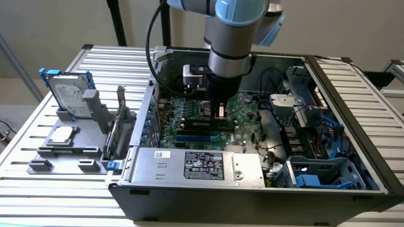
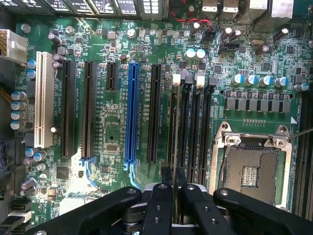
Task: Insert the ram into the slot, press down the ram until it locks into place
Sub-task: 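Insert the ram into the slot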
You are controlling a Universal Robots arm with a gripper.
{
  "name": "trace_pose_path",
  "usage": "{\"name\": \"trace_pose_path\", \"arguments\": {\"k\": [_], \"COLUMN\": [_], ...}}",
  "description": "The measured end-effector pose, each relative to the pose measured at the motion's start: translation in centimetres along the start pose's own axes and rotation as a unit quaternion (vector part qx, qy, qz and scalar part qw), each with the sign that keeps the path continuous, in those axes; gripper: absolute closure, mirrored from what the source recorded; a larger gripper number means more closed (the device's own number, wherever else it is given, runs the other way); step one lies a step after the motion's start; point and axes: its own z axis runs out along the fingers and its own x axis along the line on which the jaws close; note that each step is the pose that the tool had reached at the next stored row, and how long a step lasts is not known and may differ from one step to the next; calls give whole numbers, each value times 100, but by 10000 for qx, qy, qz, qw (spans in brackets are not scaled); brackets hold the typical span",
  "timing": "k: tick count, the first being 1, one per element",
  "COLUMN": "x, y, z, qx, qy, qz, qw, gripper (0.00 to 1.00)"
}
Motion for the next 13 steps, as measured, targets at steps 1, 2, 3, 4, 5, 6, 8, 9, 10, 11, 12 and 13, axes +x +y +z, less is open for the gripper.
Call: {"name": "trace_pose_path", "arguments": {"k": [1,2,3,4,5,6,8,9,10,11,12,13], "x": [0,0,0,0,0,-1,0,0,0,0,0,0], "y": [0,0,0,0,1,2,6,7,9,12,17,26], "z": [2,3,3,2,-11,-48,-141,-184,-219,-248,-270,-285], "qx": [0,0,-1,0,0,0,-2,-3,-3,-2,-3,-3], "qy": [1,0,1,1,-1,-2,-1,0,-1,-1,-1,-1], "qz": [0,0,0,1,1,1,1,1,0,0,1,1], "qw": [10000,10000,10000,10000,10000,10000,10000,10000,10000,10000,10000,10000], "gripper": [87,85,85,85,78,78,78,78,78,78,78,78]}}
